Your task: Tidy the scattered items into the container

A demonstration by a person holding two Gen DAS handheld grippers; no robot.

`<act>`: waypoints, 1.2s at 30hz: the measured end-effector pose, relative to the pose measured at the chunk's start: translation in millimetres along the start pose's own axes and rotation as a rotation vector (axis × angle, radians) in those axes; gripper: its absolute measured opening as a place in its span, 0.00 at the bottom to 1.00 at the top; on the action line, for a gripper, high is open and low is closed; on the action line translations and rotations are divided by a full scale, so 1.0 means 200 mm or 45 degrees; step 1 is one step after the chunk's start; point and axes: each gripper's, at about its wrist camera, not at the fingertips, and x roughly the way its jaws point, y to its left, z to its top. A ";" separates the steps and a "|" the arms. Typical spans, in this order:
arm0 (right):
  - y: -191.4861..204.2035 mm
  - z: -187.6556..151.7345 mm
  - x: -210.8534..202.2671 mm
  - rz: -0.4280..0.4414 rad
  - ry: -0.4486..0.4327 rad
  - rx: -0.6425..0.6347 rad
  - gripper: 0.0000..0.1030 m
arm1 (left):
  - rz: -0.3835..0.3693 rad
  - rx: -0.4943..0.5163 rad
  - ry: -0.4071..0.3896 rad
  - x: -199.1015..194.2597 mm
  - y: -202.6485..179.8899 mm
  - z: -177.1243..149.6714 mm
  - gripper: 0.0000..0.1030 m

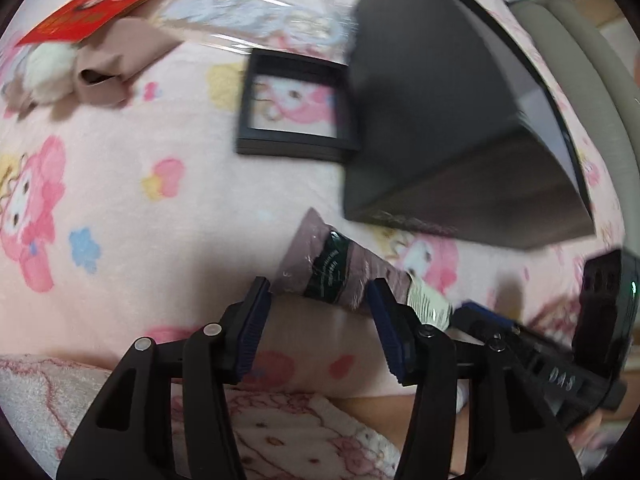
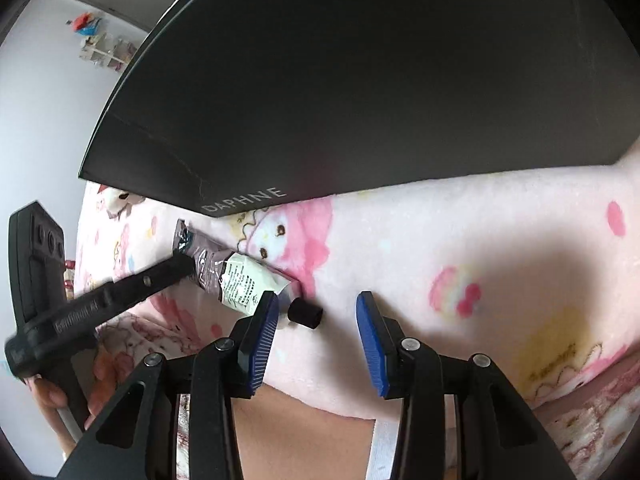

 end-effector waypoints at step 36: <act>-0.06 0.12 0.02 -0.011 -0.073 0.053 0.45 | -0.065 0.052 0.072 0.05 0.07 -0.01 0.57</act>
